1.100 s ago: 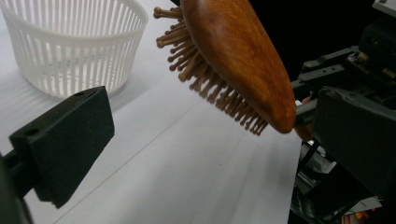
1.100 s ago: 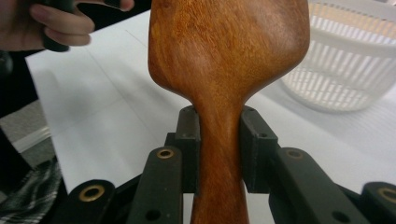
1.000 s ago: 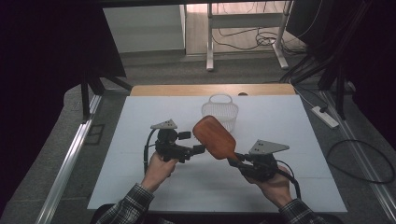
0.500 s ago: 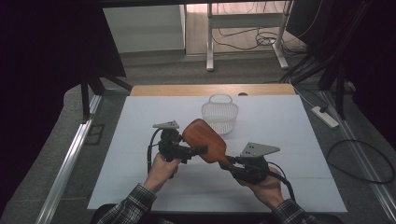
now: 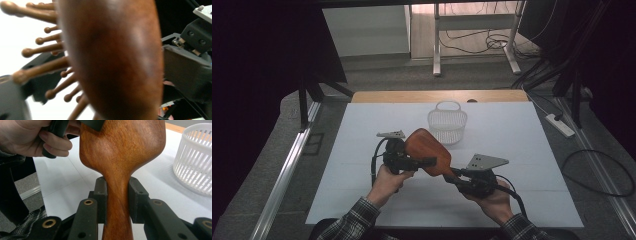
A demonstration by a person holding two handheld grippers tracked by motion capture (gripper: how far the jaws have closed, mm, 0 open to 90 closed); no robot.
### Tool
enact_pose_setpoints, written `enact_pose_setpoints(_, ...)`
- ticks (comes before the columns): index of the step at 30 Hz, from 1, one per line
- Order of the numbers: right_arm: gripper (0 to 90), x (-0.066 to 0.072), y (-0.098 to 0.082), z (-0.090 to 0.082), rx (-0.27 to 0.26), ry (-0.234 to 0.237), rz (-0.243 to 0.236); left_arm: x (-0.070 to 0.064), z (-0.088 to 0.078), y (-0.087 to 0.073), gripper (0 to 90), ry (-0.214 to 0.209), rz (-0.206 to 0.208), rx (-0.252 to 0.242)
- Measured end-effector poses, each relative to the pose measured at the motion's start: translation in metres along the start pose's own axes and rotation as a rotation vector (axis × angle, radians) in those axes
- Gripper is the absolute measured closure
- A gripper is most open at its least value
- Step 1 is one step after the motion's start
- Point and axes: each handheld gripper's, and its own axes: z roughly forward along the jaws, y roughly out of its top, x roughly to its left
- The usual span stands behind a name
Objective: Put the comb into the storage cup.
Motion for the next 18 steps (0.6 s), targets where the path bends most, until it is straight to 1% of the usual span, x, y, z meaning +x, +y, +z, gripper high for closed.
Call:
enact_pose_setpoints(1,72.0,0.0001,-0.0001,0.0000,0.000,0.000,-0.001,0.0003,-0.0005,0.0000,17.1,-0.018,-0.009,0.000)
enact_pose_setpoints(4,72.0,0.0007,-0.0004,0.0003,-0.006,0.003,-0.004,-0.0003,-0.0011,0.0002,28.2,-0.031,-0.023,0.009)
enact_pose_setpoints(6,72.1,0.0010,-0.0006,0.0005,-0.008,0.005,-0.007,0.0003,-0.0016,0.0002,31.3,-0.047,-0.040,0.009)
enact_pose_setpoints(9,72.1,0.0006,-0.0006,0.0002,-0.009,0.007,-0.009,0.0029,-0.0028,0.0001,36.0,-0.087,-0.085,0.001)
enact_pose_setpoints(11,72.2,0.0005,-0.0010,0.0008,-0.006,0.006,-0.016,0.0057,-0.0037,-0.0003,40.1,-0.121,-0.114,-0.003)
enact_pose_setpoints(12,72.2,0.0009,-0.0016,0.0017,-0.002,0.007,-0.019,0.0078,-0.0041,-0.0003,43.6,-0.143,-0.132,-0.001)
enact_pose_setpoints(13,72.2,0.0009,-0.0016,0.0017,-0.002,0.007,-0.019,0.0078,-0.0041,-0.0003,45.1,-0.143,-0.132,-0.001)
enact_pose_setpoints(14,72.3,0.0014,-0.0018,0.0021,0.008,0.001,-0.029,0.0085,-0.0044,-0.0003,45.1,-0.155,-0.139,0.003)
enact_pose_setpoints(15,72.4,0.0025,-0.0027,0.0037,0.014,-0.001,-0.036,0.0086,-0.0045,-0.0003,47.5,-0.159,-0.140,0.007)
enact_pose_setpoints(18,72.3,0.0024,-0.0031,0.0046,0.017,-0.002,-0.035,0.0079,-0.0046,-0.0003,49.5,-0.164,-0.147,0.010)
